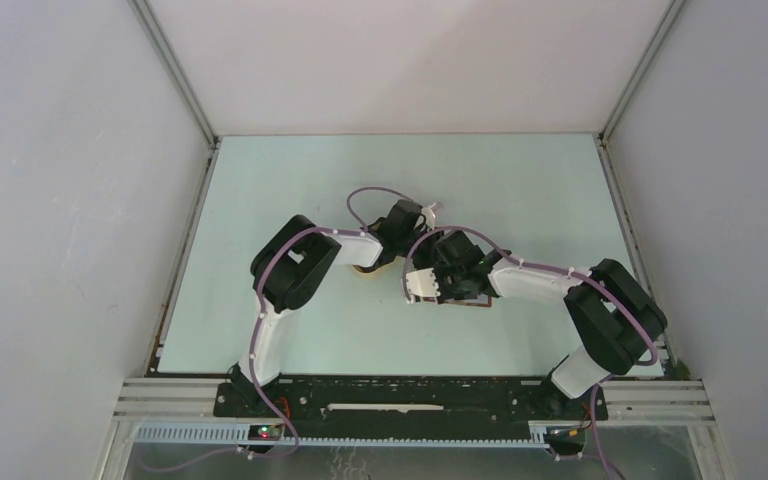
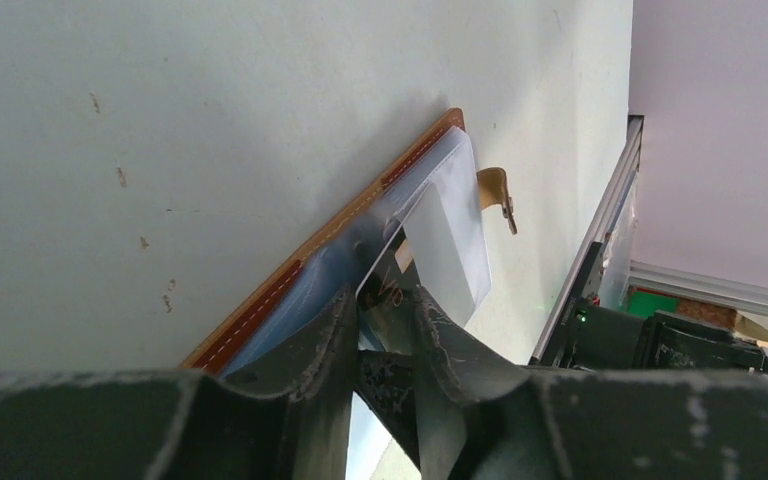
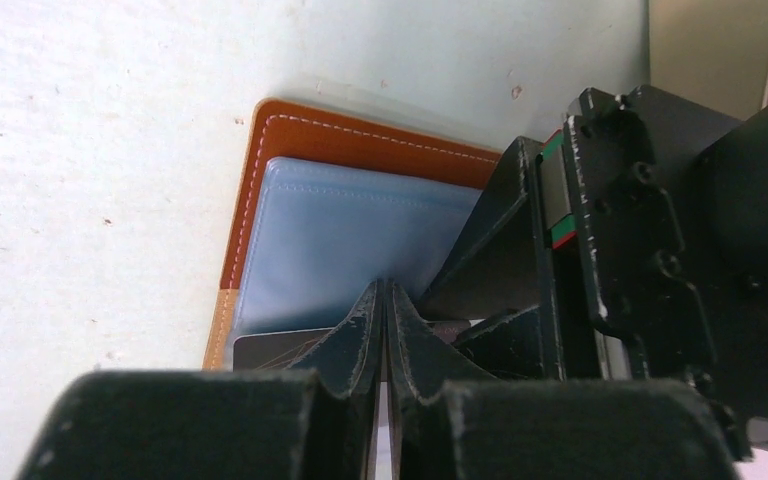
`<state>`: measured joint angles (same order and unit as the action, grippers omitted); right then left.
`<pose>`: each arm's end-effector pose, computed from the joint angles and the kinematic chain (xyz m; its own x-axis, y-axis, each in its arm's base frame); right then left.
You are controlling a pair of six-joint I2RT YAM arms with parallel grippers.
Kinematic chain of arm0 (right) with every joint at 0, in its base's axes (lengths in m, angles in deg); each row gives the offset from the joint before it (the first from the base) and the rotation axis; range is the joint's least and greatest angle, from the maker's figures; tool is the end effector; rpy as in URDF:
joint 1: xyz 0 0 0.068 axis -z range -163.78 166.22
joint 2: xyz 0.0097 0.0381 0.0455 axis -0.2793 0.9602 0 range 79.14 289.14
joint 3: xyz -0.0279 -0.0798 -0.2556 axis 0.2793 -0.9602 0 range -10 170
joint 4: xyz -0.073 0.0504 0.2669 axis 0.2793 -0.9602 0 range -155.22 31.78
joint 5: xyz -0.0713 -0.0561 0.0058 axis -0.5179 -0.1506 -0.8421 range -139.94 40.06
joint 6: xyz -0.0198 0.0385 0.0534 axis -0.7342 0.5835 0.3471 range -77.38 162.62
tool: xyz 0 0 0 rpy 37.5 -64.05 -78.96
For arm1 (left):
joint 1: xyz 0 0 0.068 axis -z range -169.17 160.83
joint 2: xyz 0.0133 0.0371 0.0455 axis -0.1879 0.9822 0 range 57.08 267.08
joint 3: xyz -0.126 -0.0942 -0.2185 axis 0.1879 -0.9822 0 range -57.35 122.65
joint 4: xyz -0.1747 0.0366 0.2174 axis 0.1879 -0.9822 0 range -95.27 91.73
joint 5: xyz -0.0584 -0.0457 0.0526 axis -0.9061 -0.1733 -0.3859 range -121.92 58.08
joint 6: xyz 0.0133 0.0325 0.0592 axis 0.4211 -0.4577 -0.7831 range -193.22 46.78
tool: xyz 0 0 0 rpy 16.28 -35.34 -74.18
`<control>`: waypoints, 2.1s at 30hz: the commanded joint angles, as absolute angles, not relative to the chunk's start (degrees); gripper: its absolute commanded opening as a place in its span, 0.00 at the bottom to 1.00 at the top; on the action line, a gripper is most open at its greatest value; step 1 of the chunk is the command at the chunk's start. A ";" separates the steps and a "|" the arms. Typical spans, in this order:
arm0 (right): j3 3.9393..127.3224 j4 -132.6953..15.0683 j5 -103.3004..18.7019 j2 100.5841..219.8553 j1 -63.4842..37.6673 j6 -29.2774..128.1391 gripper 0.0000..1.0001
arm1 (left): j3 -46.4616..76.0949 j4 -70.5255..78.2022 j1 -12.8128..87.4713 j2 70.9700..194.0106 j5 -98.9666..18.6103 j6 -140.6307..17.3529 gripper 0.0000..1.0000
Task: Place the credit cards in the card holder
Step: Insert the credit card into the card holder.
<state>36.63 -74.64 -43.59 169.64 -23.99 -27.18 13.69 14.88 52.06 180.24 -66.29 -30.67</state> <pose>0.2402 0.2109 0.1205 0.4124 -0.8727 -0.2613 -0.8585 -0.2764 -0.4319 0.3300 -0.3310 0.0829 -0.9395 0.0811 -0.3327 0.3241 0.5244 -0.7874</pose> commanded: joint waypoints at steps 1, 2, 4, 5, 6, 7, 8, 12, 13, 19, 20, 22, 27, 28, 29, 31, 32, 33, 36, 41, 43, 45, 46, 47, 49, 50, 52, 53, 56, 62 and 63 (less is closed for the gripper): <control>35.87 -75.35 -45.43 169.26 -23.39 -27.87 0.10 | 14.45 12.59 52.59 181.22 -65.17 -32.08 0.34; 35.83 -75.43 -45.46 169.31 -23.14 -27.81 0.10 | 14.45 12.63 52.59 181.20 -65.10 -32.09 0.35; 35.79 -75.68 -45.54 169.10 -22.79 -27.70 0.10 | 14.45 12.63 52.66 181.17 -65.00 -32.09 0.36; 35.79 -75.79 -45.55 168.99 -22.61 -27.62 0.10 | 14.39 12.70 52.60 180.99 -64.85 -32.11 0.36; 35.73 -75.86 -45.55 168.89 -22.36 -27.54 0.10 | 14.23 12.86 52.51 180.82 -64.69 -32.09 0.36; 35.66 -75.88 -45.55 168.73 -22.18 -27.52 0.10 | 13.91 13.16 52.47 180.56 -64.56 -32.04 0.36; 35.57 -75.96 -45.55 168.64 -21.99 -27.60 0.10 | 13.50 13.69 52.31 180.26 -64.32 -31.88 0.36; 35.52 -76.69 -45.56 168.29 -20.72 -27.61 0.10 | 11.28 16.12 51.66 178.59 -63.21 -31.24 0.37; 35.40 -76.82 -45.55 168.15 -20.36 -27.65 0.10 | 10.77 16.75 51.50 178.19 -62.99 -31.07 0.37; 35.00 -78.00 -44.58 166.51 -18.59 -27.74 0.10 | 7.46 20.06 50.82 175.97 -61.67 -30.50 0.38; 34.92 -78.21 -44.44 166.21 -18.40 -27.75 0.10 | 7.10 20.36 50.71 175.64 -61.44 -30.50 0.38; 34.82 -78.57 -44.39 165.84 -18.05 -27.71 0.10 | 6.40 21.00 50.65 175.01 -61.06 -30.50 0.38; 34.40 -79.43 -43.59 164.80 -16.68 -27.78 0.11 | 4.63 22.94 50.55 173.44 -60.15 -30.84 0.39; 34.34 -79.67 -43.35 164.57 -16.45 -27.78 0.10 | 4.23 23.56 50.53 172.98 -59.97 -30.93 0.39; 34.25 -79.94 -43.06 164.37 -16.13 -27.78 0.10 | 3.80 23.88 50.53 172.47 -59.55 -31.13 0.39; 34.01 -80.16 -42.87 163.93 -15.59 -27.89 0.10 | 2.66 25.09 50.50 171.28 -59.22 -31.68 0.39; 33.95 -80.26 -42.52 163.75 -15.41 -27.89 0.11 | 2.07 25.90 50.54 170.68 -59.06 -31.84 0.39; 33.94 -80.54 -42.15 163.62 -15.20 -27.82 0.11 | 1.69 26.37 50.54 170.11 -58.89 -32.22 0.39; 33.94 -80.87 -41.06 162.64 -14.73 -27.26 0.12 | -0.19 28.06 50.56 167.86 -57.82 -33.13 0.39; 33.94 -82.52 -36.18 159.59 -13.56 -26.39 0.15 | -5.06 32.74 50.56 162.71 -55.65 -34.64 0.39; 33.92 -83.28 -34.56 158.35 -12.99 -26.04 0.16 | -6.97 34.84 50.50 160.30 -54.58 -35.33 0.39; 33.92 -84.98 -32.09 157.38 -12.16 -26.91 0.18 | -9.80 37.07 50.53 157.91 -53.40 -35.97 0.39; 33.93 -85.58 -30.97 157.14 -11.95 -27.22 0.20 | -10.75 38.01 50.51 156.91 -53.04 -36.22 0.39; 33.90 -85.85 -30.53 157.22 -11.77 -27.30 0.20 | -11.44 38.78 50.55 156.35 -53.04 -36.36 0.39; 33.94 -85.58 -31.06 158.20 -12.04 -27.27 0.20 | -11.37 39.46 50.84 156.72 -54.12 -36.27 0.38; 33.94 -85.34 -31.65 158.95 -12.21 -27.26 0.20 | -10.91 39.52 51.09 157.54 -54.78 -36.04 0.37; 33.94 -84.83 -32.38 159.80 -12.49 -27.23 0.19 | -9.46 39.53 51.85 159.53 -56.39 -35.70 0.32; 33.94 -84.76 -32.44 160.12 -12.63 -27.26 0.19 | -8.74 39.48 52.31 160.30 -56.82 -35.76 0.29; 33.94 -84.55 -32.58 161.00 -12.90 -27.26 0.18 | -6.02 37.04 53.49 162.53 -57.72 -36.48 0.20; 33.94 -83.37 -34.97 163.51 -14.08 -27.34 0.17 | 0.22 29.44 55.48 167.87 -58.30 -37.69 0.13; 33.92 -83.36 -35.07 163.66 -14.18 -27.34 0.16 | 0.83 28.56 55.68 168.40 -58.18 -37.89 0.13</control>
